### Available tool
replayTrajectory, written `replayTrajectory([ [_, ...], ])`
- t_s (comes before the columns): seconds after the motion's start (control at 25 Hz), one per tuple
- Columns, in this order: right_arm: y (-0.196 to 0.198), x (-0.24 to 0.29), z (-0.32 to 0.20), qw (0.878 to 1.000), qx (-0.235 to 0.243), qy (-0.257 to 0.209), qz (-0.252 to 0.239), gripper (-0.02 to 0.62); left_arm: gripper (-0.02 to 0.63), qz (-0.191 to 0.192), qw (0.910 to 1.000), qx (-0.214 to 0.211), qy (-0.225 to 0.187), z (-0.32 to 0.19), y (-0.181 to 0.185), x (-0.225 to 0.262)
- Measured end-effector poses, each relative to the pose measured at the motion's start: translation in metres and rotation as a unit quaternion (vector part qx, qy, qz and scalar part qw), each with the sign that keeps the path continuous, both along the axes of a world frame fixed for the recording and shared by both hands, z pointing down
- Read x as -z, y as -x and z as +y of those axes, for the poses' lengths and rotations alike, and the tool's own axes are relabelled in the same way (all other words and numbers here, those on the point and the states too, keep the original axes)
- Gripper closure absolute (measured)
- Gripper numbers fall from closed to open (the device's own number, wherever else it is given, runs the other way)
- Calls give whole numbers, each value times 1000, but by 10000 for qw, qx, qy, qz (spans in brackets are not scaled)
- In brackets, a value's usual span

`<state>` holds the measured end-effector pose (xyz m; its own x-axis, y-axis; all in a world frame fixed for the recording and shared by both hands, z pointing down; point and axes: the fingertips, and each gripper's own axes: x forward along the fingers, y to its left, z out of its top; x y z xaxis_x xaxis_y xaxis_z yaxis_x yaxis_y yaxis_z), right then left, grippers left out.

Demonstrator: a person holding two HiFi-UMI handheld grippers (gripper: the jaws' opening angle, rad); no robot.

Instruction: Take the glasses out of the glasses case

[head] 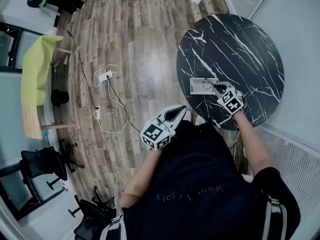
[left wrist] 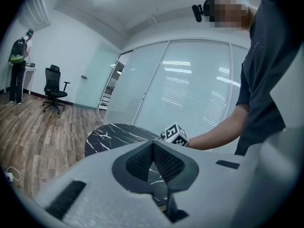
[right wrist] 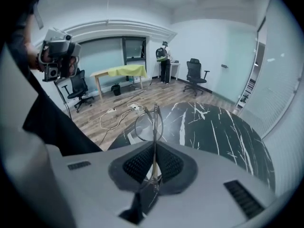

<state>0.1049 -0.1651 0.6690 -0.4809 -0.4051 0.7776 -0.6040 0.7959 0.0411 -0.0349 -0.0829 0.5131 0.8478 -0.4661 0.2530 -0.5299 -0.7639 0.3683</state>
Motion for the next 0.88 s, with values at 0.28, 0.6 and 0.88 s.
replayTrajectory([
  [0.28,-3,23,15,9980,-369,-155,-485,561,586,56,10000,41,-11,7,-1,5],
  [0.6,0,67,28,9902,-699,-498,-1106,561,586,-7,10000,81,-52,9,-3,5],
  [0.88,-6,96,40,9812,-987,-698,-1501,561,586,29,9999,112,-35,8,-1,6],
])
